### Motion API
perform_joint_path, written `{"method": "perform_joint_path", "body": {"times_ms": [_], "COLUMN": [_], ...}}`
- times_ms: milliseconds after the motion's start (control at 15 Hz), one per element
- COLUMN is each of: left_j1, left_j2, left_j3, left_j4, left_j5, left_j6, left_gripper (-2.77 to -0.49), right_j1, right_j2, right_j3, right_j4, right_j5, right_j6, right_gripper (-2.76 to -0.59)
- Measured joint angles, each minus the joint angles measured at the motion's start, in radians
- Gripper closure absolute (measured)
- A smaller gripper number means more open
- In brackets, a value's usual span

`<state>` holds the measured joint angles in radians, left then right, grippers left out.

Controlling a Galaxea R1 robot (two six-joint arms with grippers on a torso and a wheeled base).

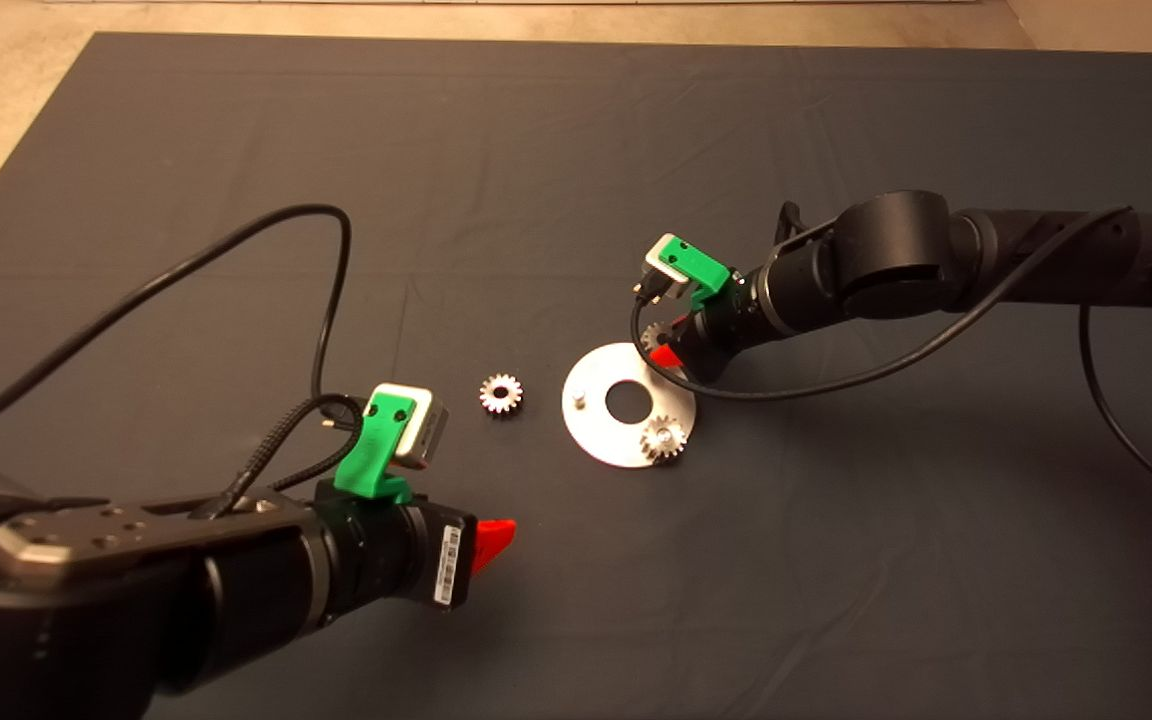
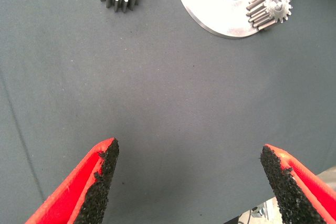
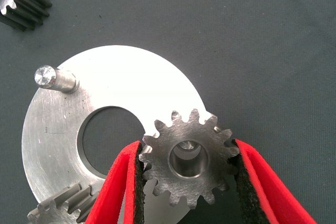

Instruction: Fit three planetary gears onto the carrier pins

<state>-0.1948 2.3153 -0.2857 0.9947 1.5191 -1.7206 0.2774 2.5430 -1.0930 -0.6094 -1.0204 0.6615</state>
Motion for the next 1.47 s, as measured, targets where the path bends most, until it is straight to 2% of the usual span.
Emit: {"method": "perform_joint_path", "body": {"times_ms": [733,933,1200,1467], "left_j1": [0.000,0.000,0.000,0.000], "left_j2": [0.000,0.000,0.000,0.000], "left_j3": [0.000,0.000,0.000,0.000], "left_j4": [0.000,0.000,0.000,0.000], "left_j5": [-0.004,-0.004,-0.005,-0.005], "left_j6": [-0.003,-0.003,-0.003,-0.003], "left_gripper": [-1.91,-1.91,-1.91,-1.91], "right_j1": [-0.011,-0.012,-0.020,-0.020], "right_j2": [0.000,0.000,0.014,0.034], "right_j3": [0.001,0.001,-0.003,-0.006], "right_j4": [-0.003,-0.003,-0.002,-0.001], "right_j5": [0.003,0.003,-0.017,-0.016], "right_j6": [-0.008,-0.060,-0.065,-0.066], "right_gripper": [-0.93,-0.93,-0.92,-0.92]}}
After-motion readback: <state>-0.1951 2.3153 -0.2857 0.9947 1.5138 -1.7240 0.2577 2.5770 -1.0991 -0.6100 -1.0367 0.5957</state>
